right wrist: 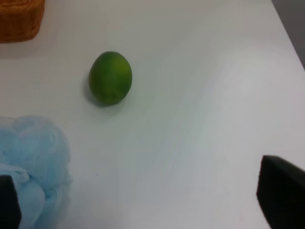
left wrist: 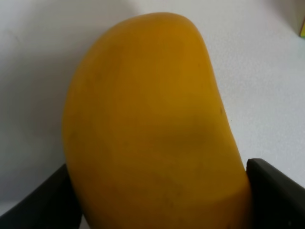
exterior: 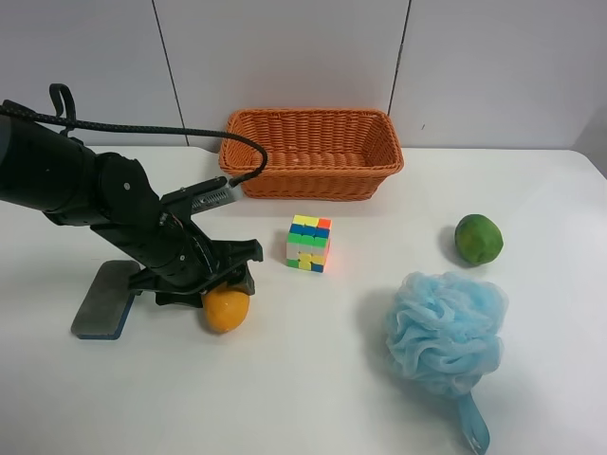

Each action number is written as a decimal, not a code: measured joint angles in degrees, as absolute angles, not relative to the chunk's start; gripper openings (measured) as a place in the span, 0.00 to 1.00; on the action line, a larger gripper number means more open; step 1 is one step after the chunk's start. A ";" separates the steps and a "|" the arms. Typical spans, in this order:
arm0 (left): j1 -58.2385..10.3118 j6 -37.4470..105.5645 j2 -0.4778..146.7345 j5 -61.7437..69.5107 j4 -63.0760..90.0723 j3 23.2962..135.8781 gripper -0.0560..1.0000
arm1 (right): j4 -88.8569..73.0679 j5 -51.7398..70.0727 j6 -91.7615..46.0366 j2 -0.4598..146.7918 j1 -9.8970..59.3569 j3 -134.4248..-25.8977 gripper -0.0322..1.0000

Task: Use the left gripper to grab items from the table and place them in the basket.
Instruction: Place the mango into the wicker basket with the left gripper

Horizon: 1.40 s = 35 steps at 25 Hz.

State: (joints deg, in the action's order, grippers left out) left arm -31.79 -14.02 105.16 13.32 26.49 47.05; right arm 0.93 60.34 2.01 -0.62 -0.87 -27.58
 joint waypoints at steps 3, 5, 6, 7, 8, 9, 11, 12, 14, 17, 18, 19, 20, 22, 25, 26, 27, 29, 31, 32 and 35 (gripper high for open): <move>-31.79 -14.02 105.16 13.37 26.49 47.05 0.68 | 0.93 60.34 2.01 -0.62 -0.87 -27.58 0.99; -31.79 -13.97 105.16 13.57 26.49 47.05 0.68 | 0.93 60.34 2.01 -0.62 -0.87 -27.58 0.99; -31.79 -13.91 104.86 13.93 26.49 47.05 0.68 | 0.93 60.34 2.01 -0.62 -0.87 -27.58 0.99; -31.79 -13.91 104.27 14.65 26.49 47.05 0.68 | 0.93 60.34 2.01 -0.62 -0.87 -27.58 0.99; -31.79 -13.87 103.23 15.23 26.49 47.05 0.68 | 0.93 60.34 2.01 -0.62 -0.87 -27.58 0.99; -31.79 -13.87 101.97 15.55 26.42 47.05 0.68 | 0.93 60.34 2.01 -0.62 -0.87 -27.58 0.99; -31.79 -13.87 98.21 15.93 25.03 47.94 0.68 | 0.93 60.34 2.01 -0.62 -0.87 -27.58 0.99; -31.66 -13.87 96.28 16.01 23.68 49.19 0.68 | 0.93 60.34 2.01 -0.62 -0.87 -27.58 0.99; -31.31 -13.87 93.29 16.20 20.36 52.85 0.68 | 0.93 60.34 2.01 -0.62 -0.87 -27.58 0.99; -30.65 -13.11 90.90 16.22 13.81 61.18 0.68 | 0.93 60.34 2.01 -0.62 -0.87 -27.58 0.99; -30.40 -12.17 90.76 16.22 11.51 64.57 0.68 | 0.93 60.34 2.01 -0.62 -0.87 -27.58 0.99; -30.21 -11.13 90.93 16.22 9.21 68.00 0.68 | 0.93 60.34 2.01 -0.62 -0.87 -27.58 0.99; -30.17 -10.06 91.30 16.22 7.41 71.40 0.68 | 0.93 60.34 2.01 -0.62 -0.87 -27.58 0.99; -29.76 -8.70 93.30 16.22 3.87 77.39 0.68 | 0.93 60.34 2.01 -0.62 -0.87 -27.58 0.99; -28.82 -6.90 98.65 16.27 1.78 85.41 0.68 | 0.93 60.34 2.01 -0.62 -0.87 -27.58 0.99; -28.51 -6.53 101.15 16.52 1.49 87.77 0.68 | 0.93 60.34 2.01 -0.62 -0.87 -27.58 0.99; -28.25 -6.16 103.40 16.71 1.37 89.88 0.68 | 0.93 60.34 2.01 -0.62 -0.87 -27.58 0.99; -27.80 -4.88 109.03 16.94 1.23 93.45 0.68 | 0.93 60.34 2.01 -0.62 -0.87 -27.58 0.99; -27.60 -3.82 114.05 17.33 1.12 96.71 0.68 | 0.93 60.34 2.01 -0.62 -0.87 -27.58 0.99; -27.60 -3.51 116.58 17.46 1.05 97.98 0.68 | 0.93 60.34 2.01 -0.62 -0.87 -27.58 0.99; -27.60 -3.24 122.70 17.75 -0.76 101.77 0.68 | 0.93 60.34 2.01 -0.62 -0.87 -27.58 0.99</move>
State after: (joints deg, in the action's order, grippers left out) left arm -27.60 -3.24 122.70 17.75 -0.76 101.77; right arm 0.93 60.34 2.01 -0.62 -0.87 -27.58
